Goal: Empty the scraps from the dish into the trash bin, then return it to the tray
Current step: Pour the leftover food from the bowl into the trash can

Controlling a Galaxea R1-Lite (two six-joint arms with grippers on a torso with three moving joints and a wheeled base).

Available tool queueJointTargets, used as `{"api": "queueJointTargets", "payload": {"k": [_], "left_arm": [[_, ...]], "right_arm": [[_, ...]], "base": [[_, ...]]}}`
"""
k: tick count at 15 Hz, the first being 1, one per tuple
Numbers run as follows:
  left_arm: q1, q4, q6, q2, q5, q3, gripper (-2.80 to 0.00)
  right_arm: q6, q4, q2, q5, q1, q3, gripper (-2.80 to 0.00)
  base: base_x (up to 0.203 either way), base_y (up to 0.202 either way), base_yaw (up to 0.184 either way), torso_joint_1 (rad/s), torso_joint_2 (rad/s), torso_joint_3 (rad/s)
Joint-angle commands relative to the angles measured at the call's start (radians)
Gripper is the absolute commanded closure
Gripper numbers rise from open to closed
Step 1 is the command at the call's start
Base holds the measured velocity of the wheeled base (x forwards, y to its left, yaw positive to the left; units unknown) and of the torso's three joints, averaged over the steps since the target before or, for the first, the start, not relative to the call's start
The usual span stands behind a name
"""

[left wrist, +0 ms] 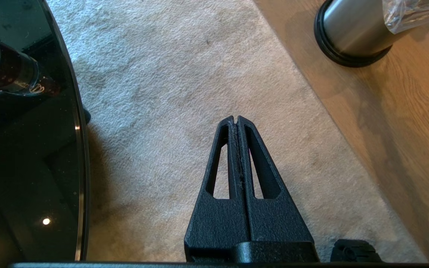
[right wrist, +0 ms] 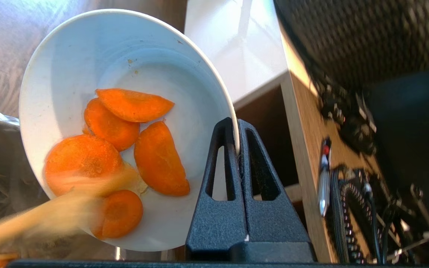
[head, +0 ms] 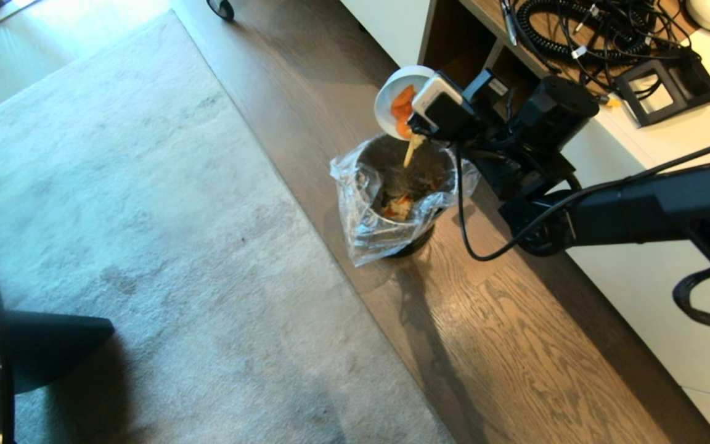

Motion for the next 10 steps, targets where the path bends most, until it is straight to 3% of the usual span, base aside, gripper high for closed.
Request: {"api": "queueJointTargets", "payload": {"k": [1,5,10], "left_arm": [[0.000,0.000,-0.001,0.000,0.000,0.000,0.00],[0.000,0.000,-0.001,0.000,0.000,0.000,0.00],[0.000,0.000,-0.001,0.000,0.000,0.000,0.00]], "right_arm": [[-0.020,-0.057,0.000,0.011,0.001,0.023,0.00],[-0.049,-0.198,0.039,0.034,0.001,0.022,0.00],[-0.089,-0.309,0.062,0.136,0.000,0.017,0.00]], "base": [[0.000,0.000,0.000,0.000,0.00,0.000],[0.000,0.000,0.000,0.000,0.00,0.000],[0.000,0.000,0.000,0.000,0.00,0.000]]}}
